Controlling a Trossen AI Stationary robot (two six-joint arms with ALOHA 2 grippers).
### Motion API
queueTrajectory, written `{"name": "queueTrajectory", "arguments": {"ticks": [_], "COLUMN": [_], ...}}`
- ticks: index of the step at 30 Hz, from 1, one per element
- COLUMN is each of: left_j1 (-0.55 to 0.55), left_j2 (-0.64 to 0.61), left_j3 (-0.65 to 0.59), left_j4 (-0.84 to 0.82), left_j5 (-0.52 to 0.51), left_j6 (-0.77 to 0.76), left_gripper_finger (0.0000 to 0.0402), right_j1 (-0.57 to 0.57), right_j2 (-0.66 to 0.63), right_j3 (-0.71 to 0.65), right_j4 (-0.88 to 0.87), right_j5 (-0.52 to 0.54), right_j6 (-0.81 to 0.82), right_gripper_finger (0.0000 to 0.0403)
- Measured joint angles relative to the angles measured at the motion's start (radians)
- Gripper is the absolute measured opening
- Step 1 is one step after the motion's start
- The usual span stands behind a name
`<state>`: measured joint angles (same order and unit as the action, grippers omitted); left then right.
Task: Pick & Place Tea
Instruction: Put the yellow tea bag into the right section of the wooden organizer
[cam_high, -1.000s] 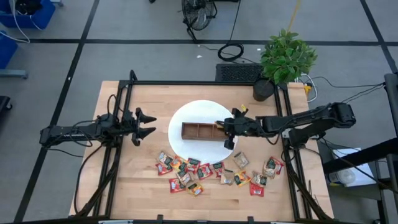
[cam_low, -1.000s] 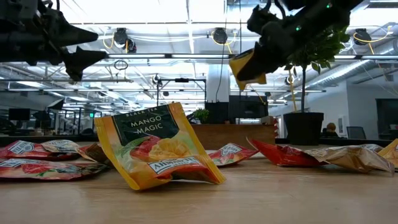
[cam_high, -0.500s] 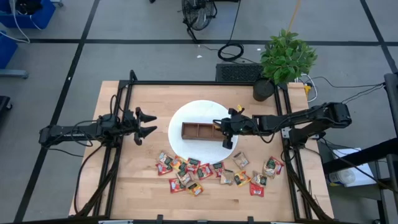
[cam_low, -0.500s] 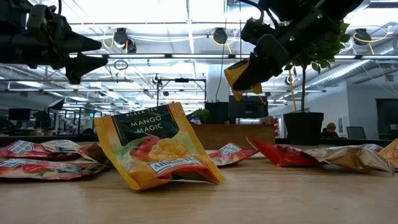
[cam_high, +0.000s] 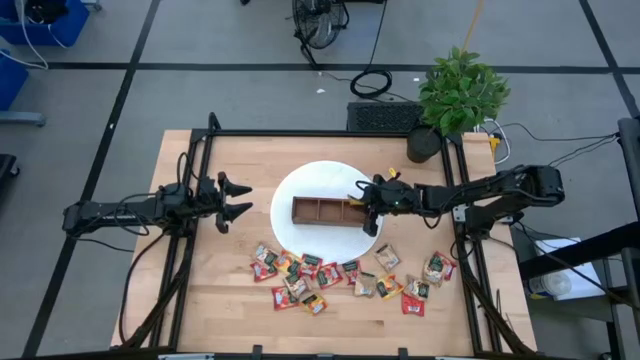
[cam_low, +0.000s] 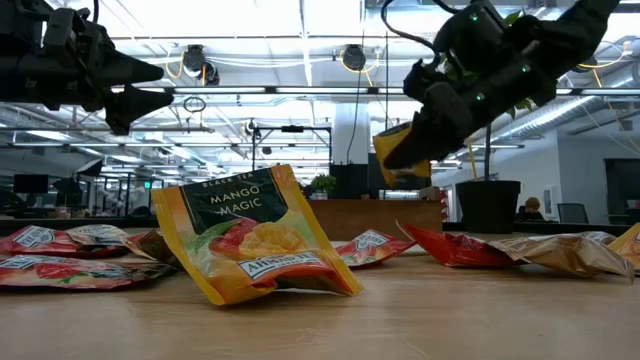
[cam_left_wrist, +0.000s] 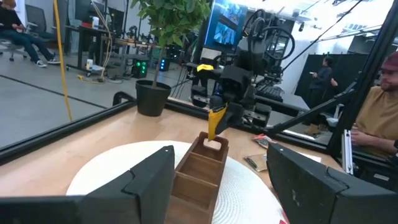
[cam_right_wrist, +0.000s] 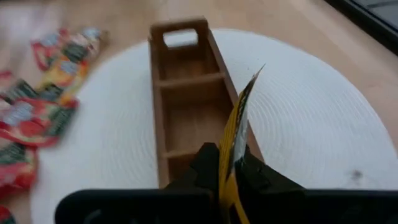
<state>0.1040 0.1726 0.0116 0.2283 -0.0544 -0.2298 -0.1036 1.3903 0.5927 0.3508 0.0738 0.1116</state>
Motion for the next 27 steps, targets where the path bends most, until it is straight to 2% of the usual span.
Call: {"name": "queueTrajectory", "arguments": {"ticks": [27], "left_j1": [0.000], "left_j2": [0.004], "left_j3": [0.000], "left_j4": [-0.019], "left_j5": [0.000], "left_j6": [-0.001], "left_gripper_finger": [0.0253], "right_j1": [0.000], "right_j2": [0.000], "right_j3": [-0.002], "right_j4": [0.011], "right_j5": [-0.001], "right_j6": [0.000], "right_gripper_finger": [0.0004]}}
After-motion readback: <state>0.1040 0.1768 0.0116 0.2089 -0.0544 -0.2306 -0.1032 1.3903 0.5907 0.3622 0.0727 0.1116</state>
